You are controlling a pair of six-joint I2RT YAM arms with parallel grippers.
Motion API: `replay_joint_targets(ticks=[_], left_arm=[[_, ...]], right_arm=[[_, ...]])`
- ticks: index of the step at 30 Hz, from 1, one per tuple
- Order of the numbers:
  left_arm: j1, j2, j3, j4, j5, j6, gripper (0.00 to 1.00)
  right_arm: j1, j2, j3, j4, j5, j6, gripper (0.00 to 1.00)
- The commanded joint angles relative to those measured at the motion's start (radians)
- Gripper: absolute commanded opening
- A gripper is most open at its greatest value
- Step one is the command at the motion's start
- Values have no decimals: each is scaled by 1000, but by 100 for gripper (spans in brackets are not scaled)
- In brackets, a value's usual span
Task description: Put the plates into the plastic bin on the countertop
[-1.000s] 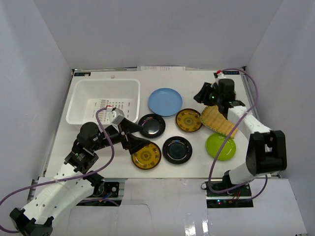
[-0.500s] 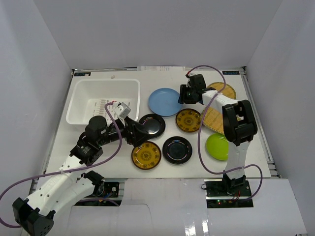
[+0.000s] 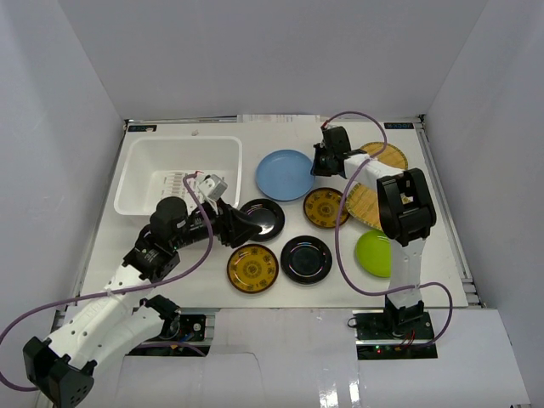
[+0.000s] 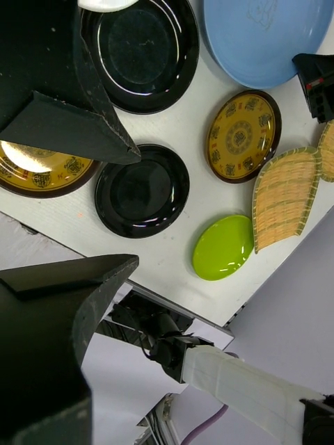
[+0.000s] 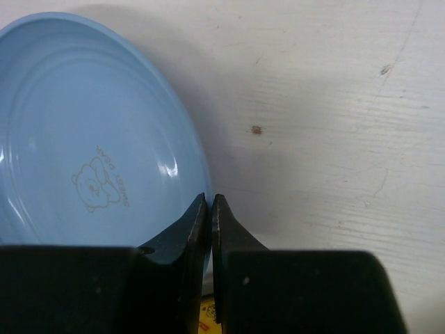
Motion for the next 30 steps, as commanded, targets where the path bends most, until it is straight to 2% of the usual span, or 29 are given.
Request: replay_joint_targets(ticks=[1, 6, 10, 16, 21, 25, 30], left_arm=[[5, 37, 71, -12, -34, -15, 65], [5, 137, 218, -80, -108, -53, 59], [5, 236, 331, -136, -202, -91, 58], [4, 443, 511, -239, -285, -87, 72], [2, 554, 582, -262, -362, -61, 75], [-1, 615, 608, -272, -423, -41, 71], [-15, 651, 617, -278, -515, -22, 56]], right_arm=[[-10, -89, 23, 59, 91, 16, 8], [-21, -265, 1, 63, 100, -12, 8], [-22, -422, -149, 97, 62, -33, 8], [-19, -646, -309, 120, -81, -13, 8], [-19, -749, -398, 166, -182, 20, 8], [-19, -795, -442, 183, -266, 45, 8], [-19, -860, -487, 195, -300, 62, 8]])
